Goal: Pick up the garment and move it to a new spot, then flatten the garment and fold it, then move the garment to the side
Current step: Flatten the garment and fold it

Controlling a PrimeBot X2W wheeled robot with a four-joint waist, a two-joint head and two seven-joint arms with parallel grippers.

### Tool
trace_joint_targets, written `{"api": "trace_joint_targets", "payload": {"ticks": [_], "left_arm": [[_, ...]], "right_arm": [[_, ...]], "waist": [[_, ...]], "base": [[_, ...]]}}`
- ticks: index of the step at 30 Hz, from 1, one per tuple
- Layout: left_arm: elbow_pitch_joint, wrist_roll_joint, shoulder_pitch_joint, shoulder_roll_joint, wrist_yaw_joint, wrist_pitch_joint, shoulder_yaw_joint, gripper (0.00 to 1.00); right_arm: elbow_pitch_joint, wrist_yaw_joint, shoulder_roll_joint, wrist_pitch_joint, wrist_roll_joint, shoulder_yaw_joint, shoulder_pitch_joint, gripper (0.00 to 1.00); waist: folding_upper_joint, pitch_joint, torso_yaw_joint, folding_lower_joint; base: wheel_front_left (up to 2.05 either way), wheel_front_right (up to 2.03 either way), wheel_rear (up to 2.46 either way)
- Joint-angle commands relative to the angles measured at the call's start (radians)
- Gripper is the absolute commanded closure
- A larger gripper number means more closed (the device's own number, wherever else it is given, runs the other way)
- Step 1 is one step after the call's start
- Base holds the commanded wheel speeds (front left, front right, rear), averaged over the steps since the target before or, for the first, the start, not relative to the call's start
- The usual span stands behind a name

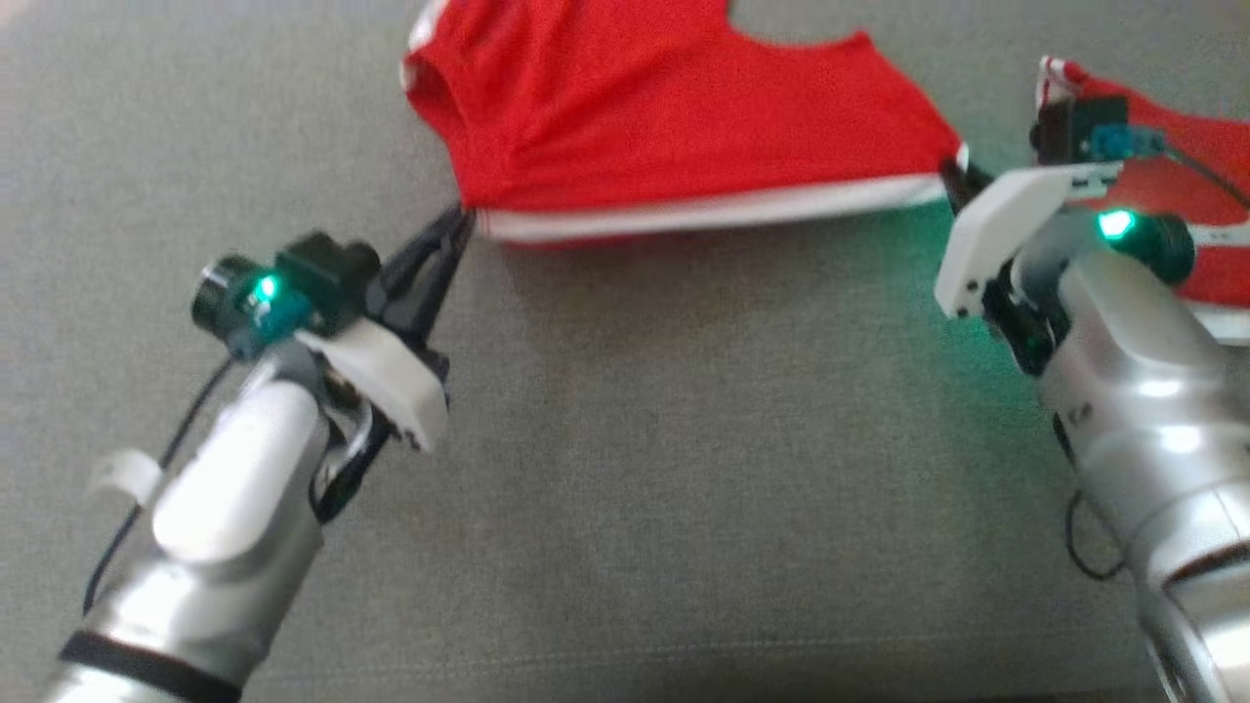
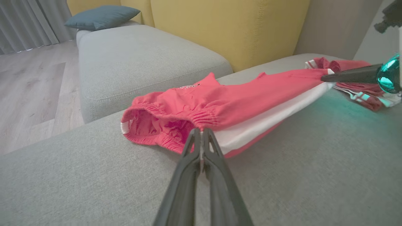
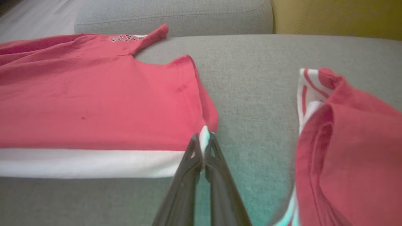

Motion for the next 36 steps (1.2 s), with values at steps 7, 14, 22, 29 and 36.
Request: {"api": "trace_joint_targets", "payload": {"ticks": [7, 14, 22, 29, 36], "left_arm": [[-0.073, 0.009, 0.106, 0.062, 0.001, -0.012, -0.003, 1.00], [-0.134, -0.029, 0.228, 0.090, 0.001, -0.010, -0.049, 1.00], [-0.263, -0.085, 0.358, 0.145, 0.001, 0.069, -0.123, 1.00], [-0.399, -0.097, 0.462, 0.192, 0.025, 0.107, -0.165, 1.00], [-0.470, -0.112, 0.498, 0.189, 0.041, 0.131, -0.183, 1.00]], "right_arm": [[-0.208, 0.006, -0.112, 0.162, 0.179, 0.142, 0.189, 1.00], [-0.440, 0.006, -0.279, 0.338, 0.356, 0.238, 0.385, 1.00], [-0.666, 0.006, -0.444, 0.520, 0.475, 0.252, 0.565, 1.00], [-0.835, 0.006, -0.543, 0.664, 0.512, 0.205, 0.728, 1.00], [-0.943, 0.006, -0.576, 0.761, 0.510, 0.077, 0.834, 1.00]], "waist": [[-0.0001, -0.130, -0.025, 0.0000], [-0.0001, -0.225, -0.028, 0.0000], [-0.0001, -0.288, -0.032, 0.0000], [-0.0001, -0.328, -0.019, 0.0000], [-0.0001, -0.335, 0.004, 0.0000]], "base": [[0.00, 0.00, 0.00], [0.00, 0.00, 0.00], [0.00, 0.00, 0.00], [0.00, 0.00, 0.00], [0.00, 0.00, 0.00]]}}
